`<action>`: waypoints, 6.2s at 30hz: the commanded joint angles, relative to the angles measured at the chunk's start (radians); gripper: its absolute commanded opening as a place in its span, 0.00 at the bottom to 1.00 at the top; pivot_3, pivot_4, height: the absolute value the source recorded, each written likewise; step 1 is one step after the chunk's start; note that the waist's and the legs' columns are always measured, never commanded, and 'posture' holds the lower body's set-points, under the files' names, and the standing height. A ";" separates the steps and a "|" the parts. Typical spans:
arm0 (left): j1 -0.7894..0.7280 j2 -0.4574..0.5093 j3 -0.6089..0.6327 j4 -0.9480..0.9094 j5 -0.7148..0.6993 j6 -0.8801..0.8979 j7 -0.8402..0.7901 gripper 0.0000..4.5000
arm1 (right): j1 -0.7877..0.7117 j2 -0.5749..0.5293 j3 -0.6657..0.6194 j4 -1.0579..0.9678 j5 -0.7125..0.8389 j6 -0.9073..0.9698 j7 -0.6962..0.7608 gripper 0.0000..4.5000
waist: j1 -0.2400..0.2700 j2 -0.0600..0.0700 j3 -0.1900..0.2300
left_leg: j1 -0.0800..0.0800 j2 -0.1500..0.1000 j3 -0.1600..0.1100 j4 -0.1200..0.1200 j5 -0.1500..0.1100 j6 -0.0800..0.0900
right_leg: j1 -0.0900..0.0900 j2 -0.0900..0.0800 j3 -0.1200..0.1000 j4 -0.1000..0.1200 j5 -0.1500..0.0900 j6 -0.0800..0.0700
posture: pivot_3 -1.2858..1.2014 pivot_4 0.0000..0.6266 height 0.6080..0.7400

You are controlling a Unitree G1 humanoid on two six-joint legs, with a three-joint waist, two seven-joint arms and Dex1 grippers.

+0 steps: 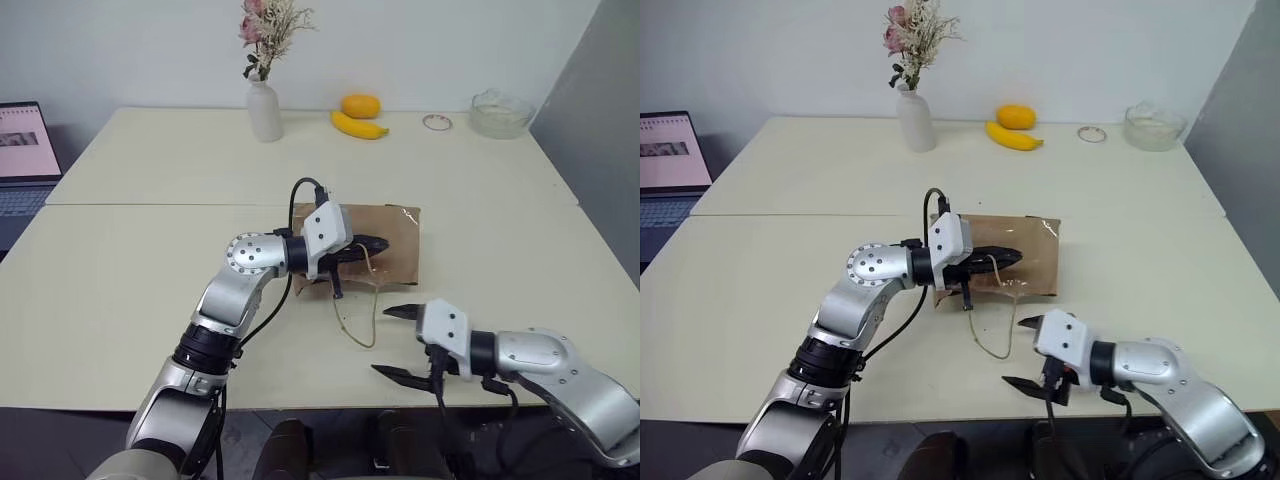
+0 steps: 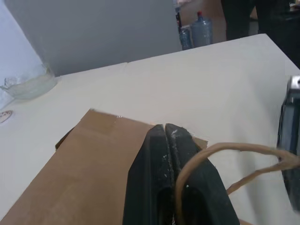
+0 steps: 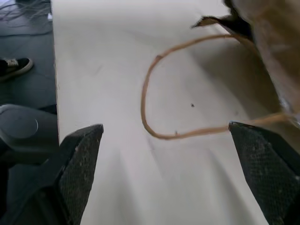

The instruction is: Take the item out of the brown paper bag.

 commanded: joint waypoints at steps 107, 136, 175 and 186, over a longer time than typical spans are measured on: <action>-0.378 0.045 0.264 -0.005 -0.399 0.525 0.144 0.00 | -0.597 0.237 0.328 0.287 -0.443 0.204 -0.245 0.99 | -0.007 -0.002 -0.001 | -0.001 0.001 -0.001 0.000 0.001 -0.001 | -0.004 -0.002 0.001 0.005 -0.001 -0.001 | 0.52 0.24 1.00; -0.362 0.071 0.259 -0.009 -0.381 0.517 0.136 0.00 | -0.669 0.334 0.359 0.618 -0.766 -0.119 -0.089 0.68 | -0.022 -0.002 -0.001 | -0.001 0.001 -0.002 0.000 0.001 -0.001 | -0.004 -0.003 0.002 0.006 -0.001 -0.001 | 0.52 0.24 1.00; -0.347 0.087 0.241 0.055 -0.278 0.489 0.180 0.00 | -0.578 -0.011 -0.501 0.364 0.249 0.072 0.150 0.68 | -0.019 -0.001 0.001 | -0.002 0.000 -0.001 0.000 0.000 -0.001 | -0.003 -0.004 0.002 0.004 -0.001 -0.001 | 0.52 0.24 1.00; -0.348 0.084 0.246 0.054 -0.275 0.489 0.186 0.00 | -0.486 -0.192 -0.215 0.842 -0.284 -0.382 0.110 0.68 | -0.021 -0.001 0.002 | -0.003 0.001 0.006 -0.002 0.000 -0.001 | -0.005 -0.002 0.003 0.000 -0.001 -0.001 | 0.52 0.24 1.00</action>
